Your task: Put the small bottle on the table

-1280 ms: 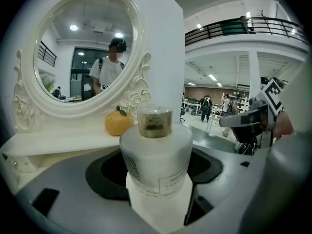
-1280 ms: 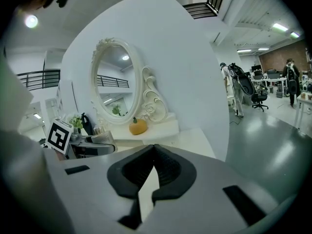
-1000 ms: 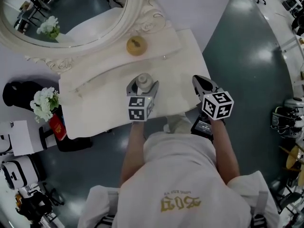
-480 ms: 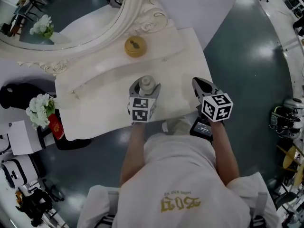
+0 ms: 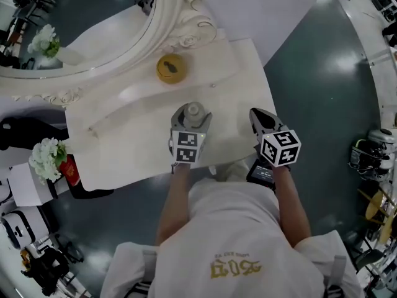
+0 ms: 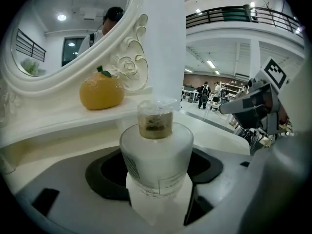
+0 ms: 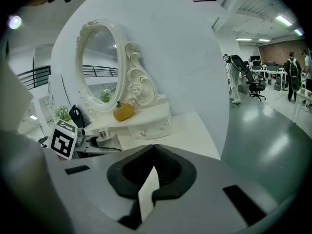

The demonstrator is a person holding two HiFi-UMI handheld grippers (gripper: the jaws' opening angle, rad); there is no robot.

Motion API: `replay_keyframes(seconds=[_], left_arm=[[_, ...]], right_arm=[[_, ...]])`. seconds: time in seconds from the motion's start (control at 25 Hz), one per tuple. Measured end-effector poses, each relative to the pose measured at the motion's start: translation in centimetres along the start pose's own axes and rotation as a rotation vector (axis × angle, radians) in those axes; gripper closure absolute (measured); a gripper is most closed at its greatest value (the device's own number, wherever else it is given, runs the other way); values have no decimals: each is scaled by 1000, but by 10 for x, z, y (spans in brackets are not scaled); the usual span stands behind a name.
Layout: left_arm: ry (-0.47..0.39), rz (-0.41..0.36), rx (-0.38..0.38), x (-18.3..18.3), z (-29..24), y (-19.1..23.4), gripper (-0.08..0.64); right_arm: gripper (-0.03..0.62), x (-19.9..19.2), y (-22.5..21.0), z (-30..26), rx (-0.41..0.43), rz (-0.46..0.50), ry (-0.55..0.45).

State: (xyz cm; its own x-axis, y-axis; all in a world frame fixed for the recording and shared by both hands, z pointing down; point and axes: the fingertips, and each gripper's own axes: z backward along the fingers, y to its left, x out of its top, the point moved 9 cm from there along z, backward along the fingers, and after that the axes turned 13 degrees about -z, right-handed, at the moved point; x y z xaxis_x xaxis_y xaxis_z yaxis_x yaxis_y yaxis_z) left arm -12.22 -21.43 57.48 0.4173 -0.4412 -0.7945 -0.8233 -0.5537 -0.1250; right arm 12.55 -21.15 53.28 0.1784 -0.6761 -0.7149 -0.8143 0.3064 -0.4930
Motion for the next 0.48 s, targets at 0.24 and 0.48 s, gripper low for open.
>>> replay_keyframes(seconds=[0.24,0.48], left_arm=[[10,-12,-5,-1,-15,0,207],[27,-26,-13,-5,-26,-1,207]], right_arm=[[580,3,-5,-7,6,-1,8],[580,1,-9,-12,4,-11,21]])
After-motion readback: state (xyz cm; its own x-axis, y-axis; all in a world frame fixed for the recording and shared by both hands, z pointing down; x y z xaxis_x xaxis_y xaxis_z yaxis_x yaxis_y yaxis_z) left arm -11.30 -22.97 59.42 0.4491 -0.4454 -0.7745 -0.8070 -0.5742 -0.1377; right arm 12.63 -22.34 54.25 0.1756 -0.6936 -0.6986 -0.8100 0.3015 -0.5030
